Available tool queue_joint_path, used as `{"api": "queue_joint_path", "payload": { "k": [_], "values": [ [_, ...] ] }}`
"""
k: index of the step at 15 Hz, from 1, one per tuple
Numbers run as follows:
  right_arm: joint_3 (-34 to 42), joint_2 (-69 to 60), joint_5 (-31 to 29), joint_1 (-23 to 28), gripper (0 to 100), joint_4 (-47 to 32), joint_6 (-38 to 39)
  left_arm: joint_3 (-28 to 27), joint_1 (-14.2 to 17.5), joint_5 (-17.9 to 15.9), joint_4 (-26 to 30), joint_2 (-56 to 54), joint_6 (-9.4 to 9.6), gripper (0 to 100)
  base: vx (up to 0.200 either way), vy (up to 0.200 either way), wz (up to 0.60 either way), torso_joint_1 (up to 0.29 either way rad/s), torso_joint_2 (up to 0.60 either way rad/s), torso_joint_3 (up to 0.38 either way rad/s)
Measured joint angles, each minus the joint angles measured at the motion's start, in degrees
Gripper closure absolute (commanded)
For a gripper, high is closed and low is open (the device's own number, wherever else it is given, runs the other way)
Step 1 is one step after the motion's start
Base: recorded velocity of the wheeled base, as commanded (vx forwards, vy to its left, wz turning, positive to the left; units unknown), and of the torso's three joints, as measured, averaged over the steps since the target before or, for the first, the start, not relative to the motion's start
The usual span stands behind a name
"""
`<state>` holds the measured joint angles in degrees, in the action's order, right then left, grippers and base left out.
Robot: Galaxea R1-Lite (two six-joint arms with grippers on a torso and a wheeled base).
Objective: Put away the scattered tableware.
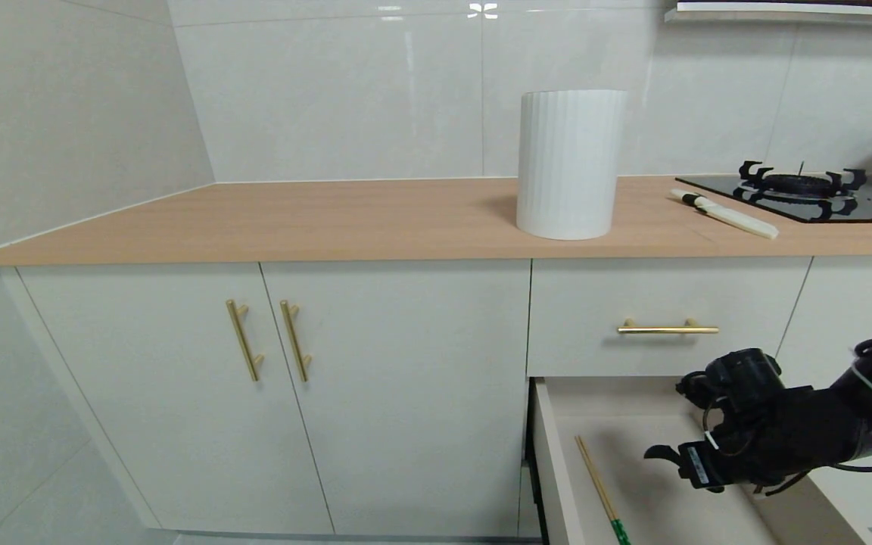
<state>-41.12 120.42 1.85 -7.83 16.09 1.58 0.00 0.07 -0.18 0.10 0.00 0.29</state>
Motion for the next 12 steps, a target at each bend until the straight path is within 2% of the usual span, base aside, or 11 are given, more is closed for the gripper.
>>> {"api": "queue_joint_path", "payload": {
  "k": [7,12],
  "values": [
    [0.1,8.6,-5.7,-1.0,100,5.6,0.1,0.0,0.0,0.0,0.0,0.0,0.02,0,0.0,0.0,0.0,0.0,0.0,0.0],
    [-0.3,11.2,-9.4,-2.1,100,5.8,1.0,0.0,0.0,0.0,0.0,0.0,0.02,0,0.0,0.0,0.0,0.0,0.0,0.0]
  ]
}}
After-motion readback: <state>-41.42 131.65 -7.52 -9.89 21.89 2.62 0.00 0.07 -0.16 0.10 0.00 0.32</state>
